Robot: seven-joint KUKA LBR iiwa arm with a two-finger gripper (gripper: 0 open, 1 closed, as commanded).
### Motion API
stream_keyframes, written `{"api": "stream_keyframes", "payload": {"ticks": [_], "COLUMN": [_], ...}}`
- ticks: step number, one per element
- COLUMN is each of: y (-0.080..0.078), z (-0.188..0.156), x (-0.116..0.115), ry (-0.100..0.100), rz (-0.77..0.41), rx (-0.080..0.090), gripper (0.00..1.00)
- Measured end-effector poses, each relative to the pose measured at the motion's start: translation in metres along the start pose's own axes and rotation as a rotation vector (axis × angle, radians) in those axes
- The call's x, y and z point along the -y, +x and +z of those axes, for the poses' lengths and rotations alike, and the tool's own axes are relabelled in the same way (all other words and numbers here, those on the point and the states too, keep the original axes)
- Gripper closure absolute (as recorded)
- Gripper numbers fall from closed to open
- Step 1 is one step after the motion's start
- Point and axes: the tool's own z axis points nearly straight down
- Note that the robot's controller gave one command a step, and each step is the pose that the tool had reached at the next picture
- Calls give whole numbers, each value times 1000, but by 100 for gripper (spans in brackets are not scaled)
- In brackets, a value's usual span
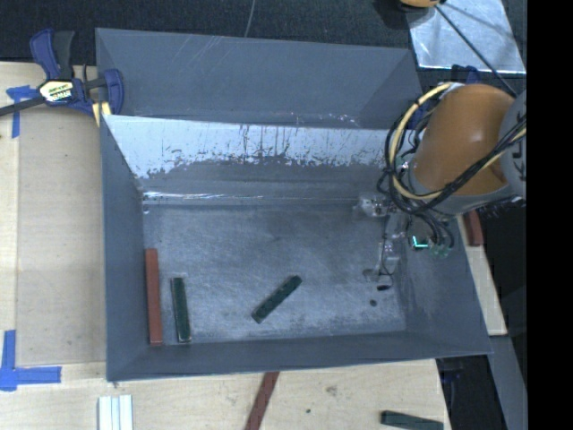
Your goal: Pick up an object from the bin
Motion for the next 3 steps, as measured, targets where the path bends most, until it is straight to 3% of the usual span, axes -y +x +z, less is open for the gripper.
{"api": "stream_keyframes", "payload": {"ticks": [1, 2, 3], "y": [-2, 0, 10], "z": [-4, 12, 59], "x": [0, -15, -49], "ry": [1, 4, 0], "rz": [-2, -79, -151], "rx": [8, 12, 7], "gripper": [0, 0, 0]}}
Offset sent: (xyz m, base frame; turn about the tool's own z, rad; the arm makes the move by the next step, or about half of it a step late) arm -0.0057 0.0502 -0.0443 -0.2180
